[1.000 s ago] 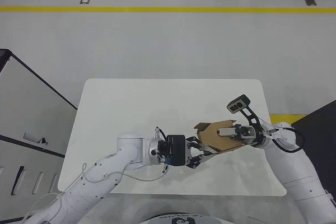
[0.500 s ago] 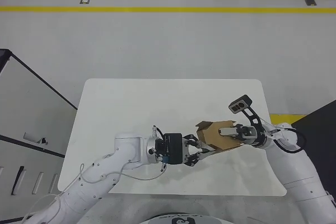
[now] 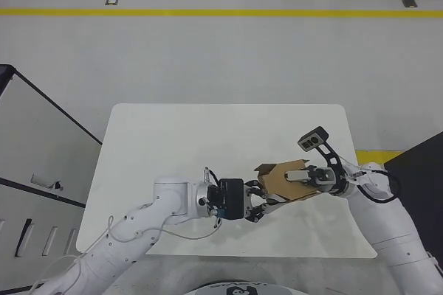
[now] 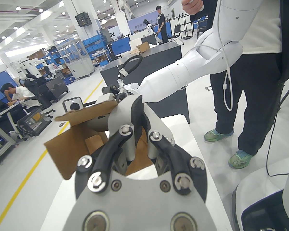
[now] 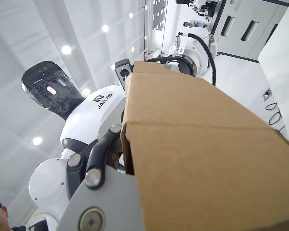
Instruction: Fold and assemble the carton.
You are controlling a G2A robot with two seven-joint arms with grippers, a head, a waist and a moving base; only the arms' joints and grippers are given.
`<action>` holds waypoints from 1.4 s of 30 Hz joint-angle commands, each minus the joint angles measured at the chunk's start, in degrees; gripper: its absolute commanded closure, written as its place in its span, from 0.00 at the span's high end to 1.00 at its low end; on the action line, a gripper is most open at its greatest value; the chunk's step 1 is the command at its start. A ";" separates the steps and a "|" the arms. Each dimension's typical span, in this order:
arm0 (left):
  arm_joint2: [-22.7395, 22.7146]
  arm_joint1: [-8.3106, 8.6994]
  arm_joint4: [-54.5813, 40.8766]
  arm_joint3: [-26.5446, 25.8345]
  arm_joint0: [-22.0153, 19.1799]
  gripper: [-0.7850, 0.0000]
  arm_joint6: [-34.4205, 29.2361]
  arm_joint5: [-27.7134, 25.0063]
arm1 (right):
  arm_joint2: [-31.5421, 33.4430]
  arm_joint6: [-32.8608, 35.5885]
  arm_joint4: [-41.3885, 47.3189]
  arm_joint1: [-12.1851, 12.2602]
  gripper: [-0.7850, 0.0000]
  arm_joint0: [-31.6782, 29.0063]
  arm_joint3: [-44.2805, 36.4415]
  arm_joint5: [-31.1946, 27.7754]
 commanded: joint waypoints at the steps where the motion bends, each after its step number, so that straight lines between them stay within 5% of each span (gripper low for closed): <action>1: -0.54 0.12 0.07 -0.32 0.30 0.00 -0.10 0.22 | 0.42 0.15 0.09 0.04 0.00 -0.08 0.03 0.15; 21: 0.67 -0.15 0.15 -0.02 0.33 0.00 -0.73 0.84 | 0.28 0.30 -1.11 -0.19 0.00 -0.53 -0.30 0.92; 42: -8.86 1.72 5.19 -5.35 5.29 0.00 4.83 7.33 | 1.91 1.01 5.55 0.88 0.00 -2.29 -0.39 4.25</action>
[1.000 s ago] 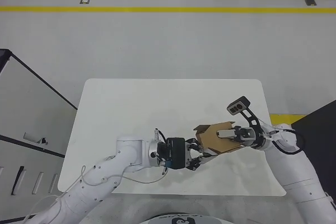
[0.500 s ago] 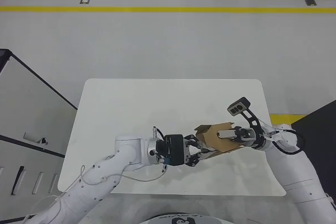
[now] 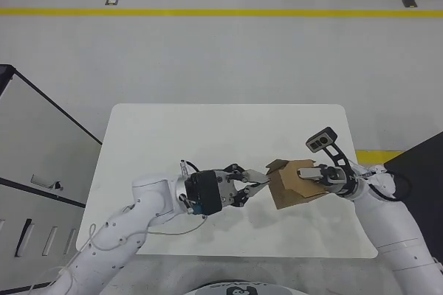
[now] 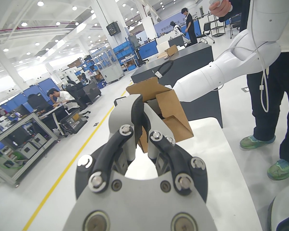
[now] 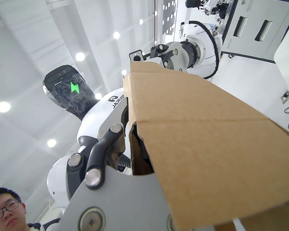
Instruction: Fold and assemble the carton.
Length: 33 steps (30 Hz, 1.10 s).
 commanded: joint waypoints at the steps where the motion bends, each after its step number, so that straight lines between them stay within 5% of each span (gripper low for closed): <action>1: -0.43 0.02 1.05 -0.45 0.03 0.00 0.39 1.51 | -0.19 0.00 0.51 0.19 0.00 -0.08 -0.05 0.31; 8: -0.77 -0.09 3.87 -0.56 -0.79 0.00 1.36 4.67 | -0.96 0.00 1.07 0.96 0.00 -0.22 -0.42 0.75; 33: 5.77 -1.70 1.94 5.00 -5.83 0.00 4.46 1.94 | -5.77 0.00 5.08 3.17 0.00 1.36 -1.10 0.03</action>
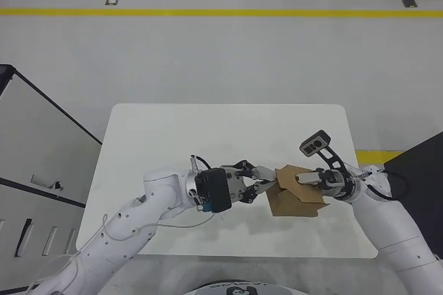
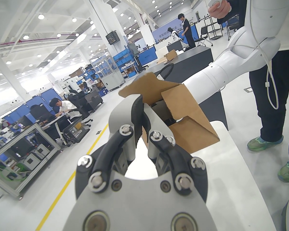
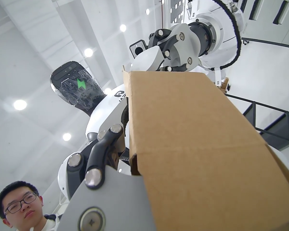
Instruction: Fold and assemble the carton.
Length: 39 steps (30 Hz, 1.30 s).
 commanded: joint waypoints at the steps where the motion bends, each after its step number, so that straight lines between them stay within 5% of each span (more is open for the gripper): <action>1: 0.26 -0.05 0.12 -0.10 -0.07 0.00 0.16 -0.14 | -0.23 0.00 0.34 0.11 0.00 0.14 0.14 -0.05; 31: 0.15 -0.06 3.38 -1.98 0.17 0.00 -1.99 0.91 | -3.12 0.00 2.86 0.35 0.00 1.73 1.60 1.24; 39: -0.64 0.14 3.78 -2.40 0.75 0.00 -2.01 0.72 | -3.39 -2.17 4.81 -0.14 0.00 1.12 1.72 5.80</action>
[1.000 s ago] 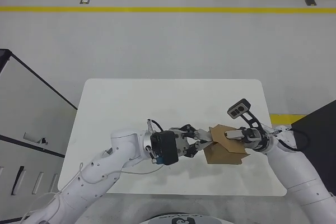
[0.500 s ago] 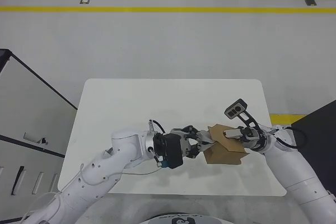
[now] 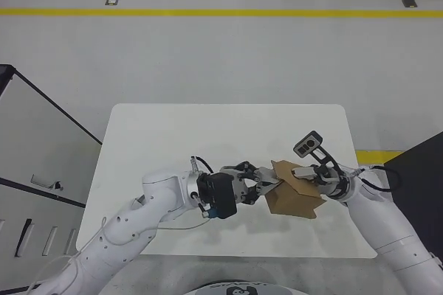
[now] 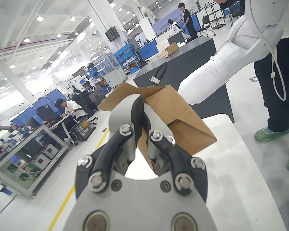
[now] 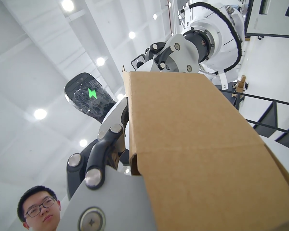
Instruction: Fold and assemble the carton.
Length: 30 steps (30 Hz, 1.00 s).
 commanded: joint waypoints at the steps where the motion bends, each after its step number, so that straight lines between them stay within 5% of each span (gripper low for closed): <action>1: 0.03 0.02 0.18 -0.08 0.09 0.00 0.02 -0.15 | -0.13 0.47 0.45 -0.14 0.00 0.23 0.60 1.08; 30: 2.19 0.17 11.95 -4.92 0.12 0.00 -7.86 2.07 | -1.86 2.45 1.23 -1.33 0.00 1.47 3.75 7.26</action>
